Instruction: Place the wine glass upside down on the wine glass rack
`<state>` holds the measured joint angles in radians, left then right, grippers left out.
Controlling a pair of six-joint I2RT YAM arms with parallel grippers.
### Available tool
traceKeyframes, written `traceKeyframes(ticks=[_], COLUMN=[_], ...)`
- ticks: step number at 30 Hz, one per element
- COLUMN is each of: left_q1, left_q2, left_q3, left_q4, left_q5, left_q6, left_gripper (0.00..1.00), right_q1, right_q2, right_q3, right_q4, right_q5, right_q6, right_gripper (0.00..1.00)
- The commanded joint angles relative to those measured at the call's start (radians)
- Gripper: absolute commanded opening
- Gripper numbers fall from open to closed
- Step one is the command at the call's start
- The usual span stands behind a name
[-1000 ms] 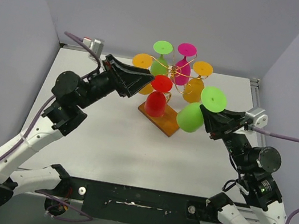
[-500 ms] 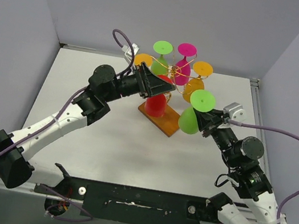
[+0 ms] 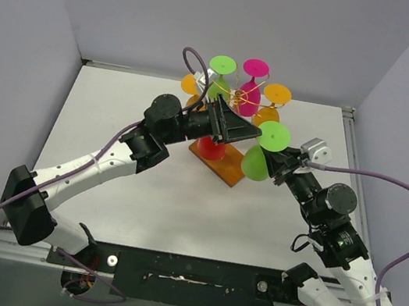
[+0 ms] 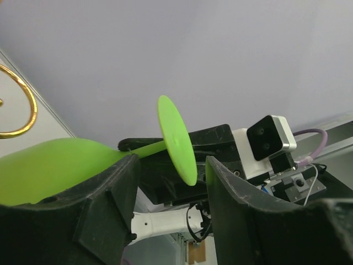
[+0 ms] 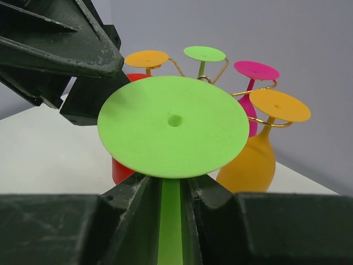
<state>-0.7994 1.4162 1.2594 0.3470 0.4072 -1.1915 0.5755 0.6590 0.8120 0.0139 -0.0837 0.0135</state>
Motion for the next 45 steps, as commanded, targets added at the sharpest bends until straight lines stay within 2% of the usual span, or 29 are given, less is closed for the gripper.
traceKeyframes(ticks=[1, 16, 19, 22, 29, 32, 37, 45], left_q1=[-0.037, -0.039, -0.039, -0.039, -0.038, -0.036, -0.029, -0.005], left_q2=[0.000, 0.024, 0.024, 0.023, 0.037, 0.054, 0.065, 0.075], left_q3=[0.030, -0.002, -0.002, 0.001, 0.025, 0.049, 0.075, 0.132], left_q4=[0.098, 0.144, 0.144, 0.137, 0.109, 0.102, 0.102, -0.013], left_q5=[-0.046, -0.073, -0.076, -0.086, -0.107, -0.107, -0.120, -0.154], left_q6=[-0.048, -0.155, -0.161, -0.167, -0.197, -0.203, -0.199, -0.184], left_gripper=[0.47, 0.10, 0.00, 0.00, 0.00, 0.00, 0.00, 0.00], right_q1=[0.002, 0.001, 0.001, 0.001, 0.002, 0.001, 0.001, 0.001], right_q2=[0.001, 0.002, 0.001, -0.001, -0.023, -0.044, -0.093, -0.171], right_q3=[-0.015, -0.037, -0.037, -0.035, -0.024, -0.026, -0.024, -0.005], right_q4=[0.087, 0.100, 0.101, 0.097, 0.034, 0.000, -0.059, -0.143], right_q5=[-0.012, -0.024, -0.023, -0.007, 0.017, 0.035, 0.054, 0.055], right_q6=[-0.016, -0.037, -0.037, -0.024, 0.003, 0.014, 0.028, 0.028], right_gripper=[0.00, 0.00, 0.00, 0.01, 0.35, 0.44, 0.50, 0.54])
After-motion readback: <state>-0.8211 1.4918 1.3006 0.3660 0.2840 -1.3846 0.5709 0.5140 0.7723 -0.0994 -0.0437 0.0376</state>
